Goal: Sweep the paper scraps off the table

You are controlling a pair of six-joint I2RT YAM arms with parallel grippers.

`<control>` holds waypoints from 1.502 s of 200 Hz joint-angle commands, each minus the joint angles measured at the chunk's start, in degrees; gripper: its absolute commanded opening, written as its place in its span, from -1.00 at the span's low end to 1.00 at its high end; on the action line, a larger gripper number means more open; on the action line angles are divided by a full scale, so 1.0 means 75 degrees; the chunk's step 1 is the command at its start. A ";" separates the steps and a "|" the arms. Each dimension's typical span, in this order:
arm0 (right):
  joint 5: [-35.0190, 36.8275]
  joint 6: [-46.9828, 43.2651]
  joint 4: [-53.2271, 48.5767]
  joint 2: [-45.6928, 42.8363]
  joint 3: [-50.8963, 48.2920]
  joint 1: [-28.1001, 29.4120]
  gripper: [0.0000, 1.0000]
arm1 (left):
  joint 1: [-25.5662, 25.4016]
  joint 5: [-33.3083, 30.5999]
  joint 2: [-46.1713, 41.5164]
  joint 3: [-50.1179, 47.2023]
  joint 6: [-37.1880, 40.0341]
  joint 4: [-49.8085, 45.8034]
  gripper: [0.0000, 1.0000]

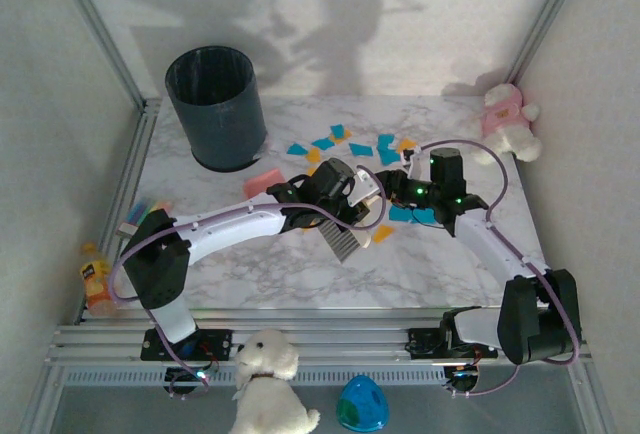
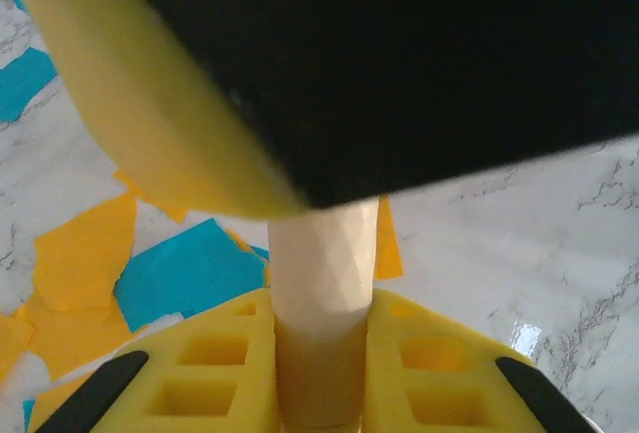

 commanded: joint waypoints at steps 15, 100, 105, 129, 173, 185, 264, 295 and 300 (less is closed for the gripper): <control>-0.0238 -0.0108 0.0091 0.0148 0.0319 0.0214 -0.12 | 0.0027 -0.0298 -0.0133 0.0156 -0.0089 0.0195 -0.74; -0.0204 -0.0228 -0.0063 0.0252 0.0428 0.0377 -0.39 | 0.0028 -0.0430 -0.0023 0.0267 -0.0200 0.0249 -0.72; -0.0154 -0.0218 -0.0073 0.0240 0.0443 0.0386 -0.47 | 0.0032 -0.0440 -0.0021 0.0268 -0.0200 0.0242 -0.71; 0.0188 -0.0173 -0.0135 0.0106 0.0438 0.0386 -0.67 | 0.0026 -0.0401 -0.0029 0.0245 -0.0183 0.0209 -0.56; 0.1214 -0.0131 -0.0310 -0.0314 0.0419 0.0368 -0.88 | 0.0016 -0.0539 -0.0432 -0.0241 -0.0150 0.0436 0.06; 0.1462 -0.0126 -0.0388 -0.0424 0.0422 0.0340 -0.92 | 0.0015 -0.0659 -0.0672 -0.0470 -0.0117 0.0574 0.21; 0.2045 -0.0143 -0.0591 -0.0874 0.0353 -0.0114 -1.00 | 0.1093 -0.1488 -0.1757 -0.1091 -0.0224 -0.0059 0.46; 0.2032 -0.0215 -0.0827 -0.0996 0.0390 -0.0359 -1.00 | 0.1469 -0.1825 -0.2044 -0.1186 0.0040 -0.0443 0.46; 0.2021 -0.0243 -0.0883 -0.1003 0.0407 -0.0397 -1.00 | 0.1525 -0.1889 -0.2066 -0.1175 0.0114 -0.0557 0.46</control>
